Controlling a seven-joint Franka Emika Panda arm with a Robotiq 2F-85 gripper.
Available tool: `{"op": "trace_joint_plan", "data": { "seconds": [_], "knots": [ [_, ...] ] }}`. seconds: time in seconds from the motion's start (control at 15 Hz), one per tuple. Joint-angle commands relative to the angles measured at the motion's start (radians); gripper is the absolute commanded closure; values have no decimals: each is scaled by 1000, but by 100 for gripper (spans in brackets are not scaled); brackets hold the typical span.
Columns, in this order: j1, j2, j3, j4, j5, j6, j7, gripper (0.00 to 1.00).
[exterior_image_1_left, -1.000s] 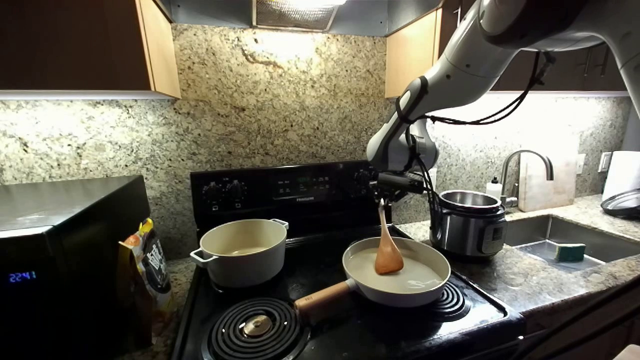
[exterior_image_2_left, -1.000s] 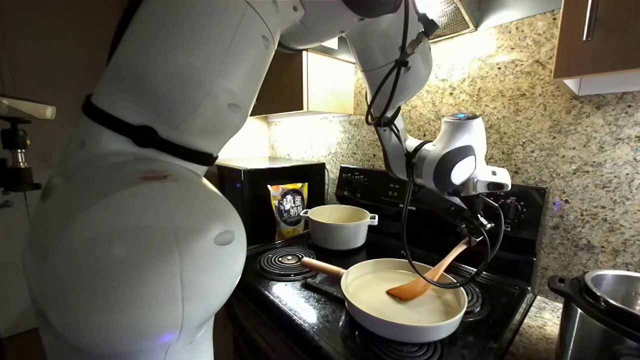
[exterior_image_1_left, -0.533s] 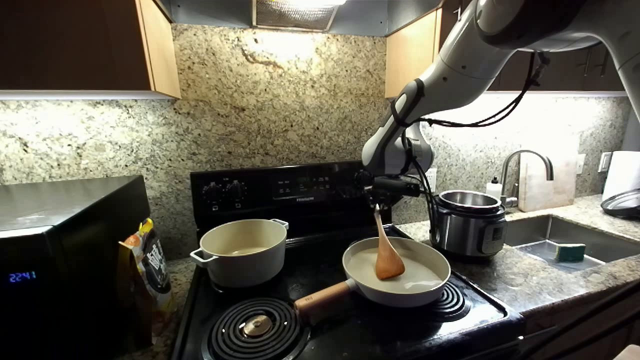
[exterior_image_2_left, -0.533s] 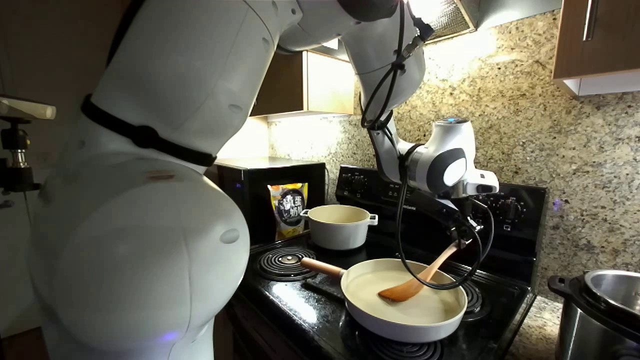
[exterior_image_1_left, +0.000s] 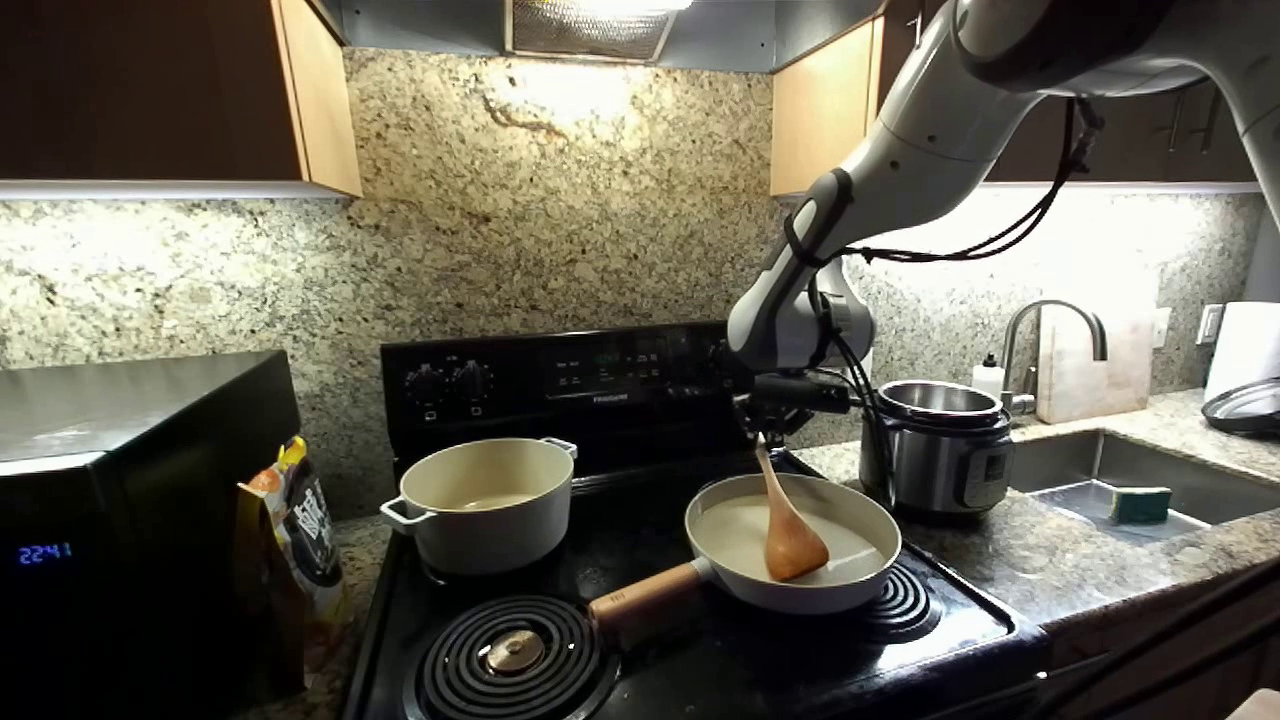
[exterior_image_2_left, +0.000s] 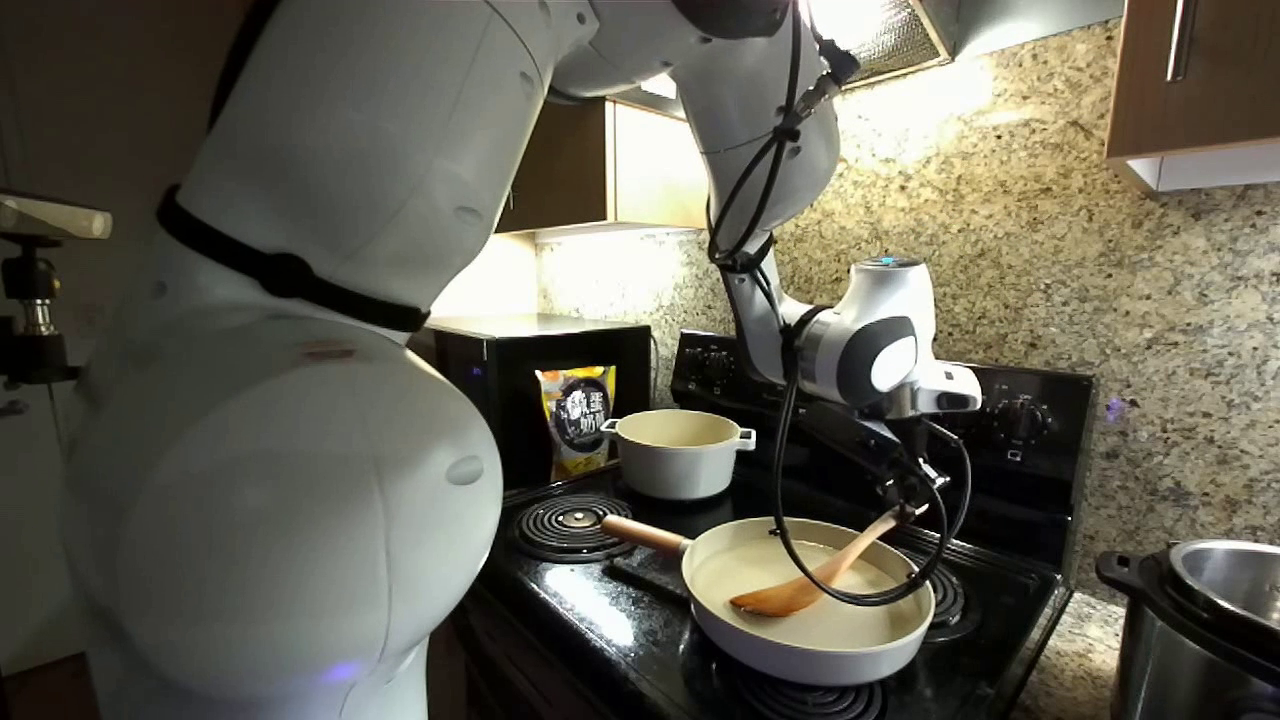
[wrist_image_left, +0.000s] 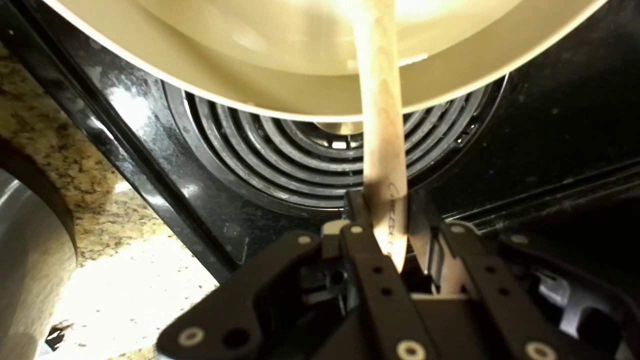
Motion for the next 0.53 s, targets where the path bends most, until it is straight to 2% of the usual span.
{"op": "trace_joint_plan", "data": {
  "seconds": [0.0, 0.27, 0.47],
  "knots": [
    [-7, -100, 1, -115, 9, 41, -11, 94],
    [-55, -165, 18, -193, 57, 100, -37, 94],
    [-117, -199, 42, -233, 121, 137, -62, 94]
  ]
}}
